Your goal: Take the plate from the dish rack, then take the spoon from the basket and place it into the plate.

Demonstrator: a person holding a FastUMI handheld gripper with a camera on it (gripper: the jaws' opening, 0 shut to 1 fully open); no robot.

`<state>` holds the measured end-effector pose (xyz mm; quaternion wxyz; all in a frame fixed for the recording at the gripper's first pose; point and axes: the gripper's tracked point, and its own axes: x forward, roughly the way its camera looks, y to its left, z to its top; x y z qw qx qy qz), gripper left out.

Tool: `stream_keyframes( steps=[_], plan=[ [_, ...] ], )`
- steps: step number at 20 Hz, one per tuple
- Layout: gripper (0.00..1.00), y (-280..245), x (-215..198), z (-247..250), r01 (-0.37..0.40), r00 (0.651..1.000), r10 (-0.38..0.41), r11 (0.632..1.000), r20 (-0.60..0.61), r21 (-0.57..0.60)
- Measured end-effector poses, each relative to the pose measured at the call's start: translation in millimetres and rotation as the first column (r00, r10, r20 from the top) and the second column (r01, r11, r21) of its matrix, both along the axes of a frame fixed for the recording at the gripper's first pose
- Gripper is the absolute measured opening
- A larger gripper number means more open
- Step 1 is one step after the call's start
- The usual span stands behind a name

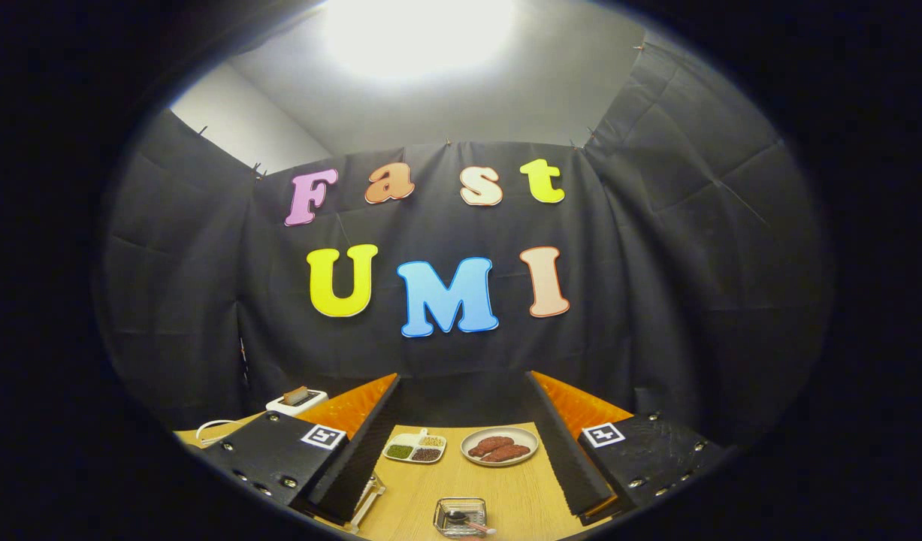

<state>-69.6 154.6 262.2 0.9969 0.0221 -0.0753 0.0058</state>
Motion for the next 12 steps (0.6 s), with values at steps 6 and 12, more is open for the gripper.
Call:
stream_keyframes(
  steps=[6,12],
  plan=[
    [0.99,48,16,0,-0.002,0.998,0.002,1.0,-0.063,0.004],
    [0.99,114,36,-18,-0.077,0.971,0.066,0.996,-0.229,-0.043]
  ],
)
